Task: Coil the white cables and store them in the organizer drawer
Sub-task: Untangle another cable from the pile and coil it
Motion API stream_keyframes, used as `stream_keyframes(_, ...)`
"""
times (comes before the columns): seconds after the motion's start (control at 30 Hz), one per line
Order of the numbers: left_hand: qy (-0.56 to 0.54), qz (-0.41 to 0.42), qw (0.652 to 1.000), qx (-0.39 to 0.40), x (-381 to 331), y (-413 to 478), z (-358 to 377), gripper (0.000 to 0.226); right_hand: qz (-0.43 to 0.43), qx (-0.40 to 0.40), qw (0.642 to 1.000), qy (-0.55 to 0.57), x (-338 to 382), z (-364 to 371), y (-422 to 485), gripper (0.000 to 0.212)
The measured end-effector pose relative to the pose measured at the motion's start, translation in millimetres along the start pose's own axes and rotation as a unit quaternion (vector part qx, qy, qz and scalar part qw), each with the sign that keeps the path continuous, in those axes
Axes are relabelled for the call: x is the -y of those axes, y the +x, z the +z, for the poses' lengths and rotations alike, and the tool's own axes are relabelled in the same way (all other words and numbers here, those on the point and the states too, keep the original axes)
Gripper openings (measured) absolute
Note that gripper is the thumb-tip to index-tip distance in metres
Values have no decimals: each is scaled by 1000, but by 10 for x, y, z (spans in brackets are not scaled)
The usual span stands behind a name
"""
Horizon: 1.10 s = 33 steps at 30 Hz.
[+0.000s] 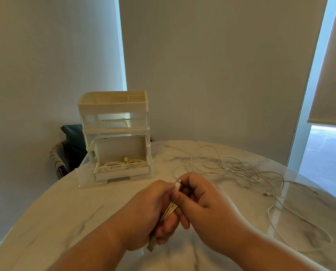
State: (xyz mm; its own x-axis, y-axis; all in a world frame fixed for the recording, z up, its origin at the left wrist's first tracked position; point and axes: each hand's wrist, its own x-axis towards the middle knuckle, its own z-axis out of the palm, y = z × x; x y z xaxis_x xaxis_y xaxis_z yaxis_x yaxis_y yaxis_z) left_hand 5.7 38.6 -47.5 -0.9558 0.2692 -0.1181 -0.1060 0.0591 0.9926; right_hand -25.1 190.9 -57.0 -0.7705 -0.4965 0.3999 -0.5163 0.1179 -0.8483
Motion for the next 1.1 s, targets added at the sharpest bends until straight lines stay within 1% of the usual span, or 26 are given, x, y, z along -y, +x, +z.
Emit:
stream_keyframes(0.07,-27,-9,999,-22,-4,12,10,63,-7,-18,1000,-18,-37,42,10,17)
stream_keyframes(0.13,-63,-28,997,-22,-15,12,-13,56,-18,-22,999,-36,-54,87,9,18)
stream_keyframes(0.27,-135,-56,986,78,-37,-20,-145,64,-26,-38,998,-52,-95,117,5,8)
stream_keyframes(0.33,-154,-65,982,87,-17,-5,-180,61,-36,-40,997,-53,-102,127,5,8)
stream_keyframes(0.4,-161,-79,982,63,4,15,-164,54,-30,-46,998,-37,-99,141,11,13)
stream_keyframes(0.5,-163,-96,982,16,5,25,-97,51,-4,-35,999,-2,-91,174,12,22)
stream_keyframes(0.6,-144,-107,983,-41,-27,21,-39,52,8,-23,999,36,-139,209,29,20)
stream_keyframes(0.67,-149,-114,981,-45,-47,8,-32,54,-1,-31,999,12,-152,211,40,17)
stream_keyframes(0.73,-159,-124,979,-35,-54,-4,-46,58,-1,-36,999,-1,-166,227,53,19)
stream_keyframes(0.8,-156,-131,978,-47,-46,-5,-54,60,6,-29,1000,-5,-169,254,62,21)
stream_keyframes(0.93,-138,-137,979,-69,-44,6,-23,62,5,-30,999,-42,-191,285,89,14)
stream_keyframes(1.03,-138,-143,977,-71,-39,12,-48,59,5,-32,997,-67,-190,276,88,15)
stream_keyframes(1.1,-140,-142,976,-85,-28,18,-98,50,-1,-34,995,-90,-171,268,72,16)
